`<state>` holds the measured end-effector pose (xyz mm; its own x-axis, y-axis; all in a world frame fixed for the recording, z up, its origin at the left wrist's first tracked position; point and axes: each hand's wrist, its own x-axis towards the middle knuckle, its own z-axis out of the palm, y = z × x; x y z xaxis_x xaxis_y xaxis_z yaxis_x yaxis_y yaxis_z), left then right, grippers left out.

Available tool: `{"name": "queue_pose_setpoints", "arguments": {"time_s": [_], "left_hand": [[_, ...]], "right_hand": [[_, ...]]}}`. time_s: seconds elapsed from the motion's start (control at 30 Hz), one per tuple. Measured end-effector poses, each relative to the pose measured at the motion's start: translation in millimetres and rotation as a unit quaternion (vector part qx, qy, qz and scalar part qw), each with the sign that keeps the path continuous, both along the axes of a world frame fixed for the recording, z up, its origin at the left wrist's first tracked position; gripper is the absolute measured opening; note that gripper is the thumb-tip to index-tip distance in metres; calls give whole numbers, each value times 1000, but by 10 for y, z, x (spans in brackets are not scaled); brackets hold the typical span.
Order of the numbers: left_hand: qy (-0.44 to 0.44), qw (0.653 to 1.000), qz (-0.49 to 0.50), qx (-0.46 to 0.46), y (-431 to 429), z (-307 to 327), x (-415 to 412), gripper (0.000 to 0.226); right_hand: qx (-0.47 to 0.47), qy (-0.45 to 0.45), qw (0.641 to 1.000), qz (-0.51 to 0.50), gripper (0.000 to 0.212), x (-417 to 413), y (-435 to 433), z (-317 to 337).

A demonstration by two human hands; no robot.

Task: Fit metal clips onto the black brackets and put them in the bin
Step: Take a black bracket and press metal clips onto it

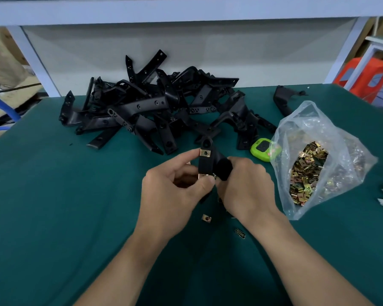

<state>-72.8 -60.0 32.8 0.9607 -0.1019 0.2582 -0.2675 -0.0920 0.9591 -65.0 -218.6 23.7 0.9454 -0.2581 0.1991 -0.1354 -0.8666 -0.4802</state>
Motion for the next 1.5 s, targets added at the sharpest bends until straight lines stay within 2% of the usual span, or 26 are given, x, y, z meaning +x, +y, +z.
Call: {"name": "queue_pose_setpoints", "arguments": {"time_s": [0.13, 0.27, 0.37, 0.57, 0.7, 0.9, 0.93, 1.0, 1.03, 1.1, 1.17, 1.23, 1.3, 1.37, 1.43, 1.5], "left_hand": [[-53, 990, 58, 120, -41, 57, -83, 47], [-54, 967, 107, 226, -74, 38, -95, 20], [-45, 954, 131, 267, -76, 10, -83, 17], [-113, 938, 161, 286, -48, 28, -35, 6], [-136, 937, 174, 272, -50, -21, 4, 18], [-17, 973, 132, 189, 0, -177, 93, 41], [-8, 976, 130, 174, 7, -196, 102, 44], [-3, 981, 135, 138, 19, -186, 85, 42], [4, 982, 145, 117, 27, -184, 104, 35], [33, 986, 145, 76, 12, -144, 128, 28], [90, 991, 97, -16, -99, -44, 71, 24], [130, 984, 36, -113, -278, 115, -25, 21], [141, 974, -7, -176, -494, 306, -122, 18], [143, 968, -64, -197, -737, 479, -190, 14], [153, 959, -171, -165, -1038, 619, -257, 8], [183, 931, -297, -107, -1402, 698, -348, 10]], "right_hand": [[-30, 19, 999, -13, 12, -9, 29, -6], [-56, 49, 997, -4, 14, -20, 63, -6], [-57, 47, 997, 5, 15, -31, 82, -3], [-62, 21, 998, 15, 14, -43, 124, 21], [-49, 7, 999, 19, 15, -53, 133, 30], [24, 39, 997, 58, 16, -113, 118, 106], [35, 40, 997, 64, 19, -144, 99, 125], [74, 47, 992, 86, 39, -263, 48, 205], [116, 56, 987, 99, 50, -320, 26, 245], [253, 79, 958, 109, 52, -464, -19, 362], [428, 88, 894, 99, 46, -641, -131, 484], [556, 66, 823, 93, 36, -843, -279, 597], [619, 38, 779, 100, 35, -1061, -469, 679], [643, 19, 759, 101, 38, -1290, -698, 726], [652, -2, 754, 82, 42, -1531, -962, 747], [660, -34, 750, 28, 45, -1777, -1244, 750]]}}
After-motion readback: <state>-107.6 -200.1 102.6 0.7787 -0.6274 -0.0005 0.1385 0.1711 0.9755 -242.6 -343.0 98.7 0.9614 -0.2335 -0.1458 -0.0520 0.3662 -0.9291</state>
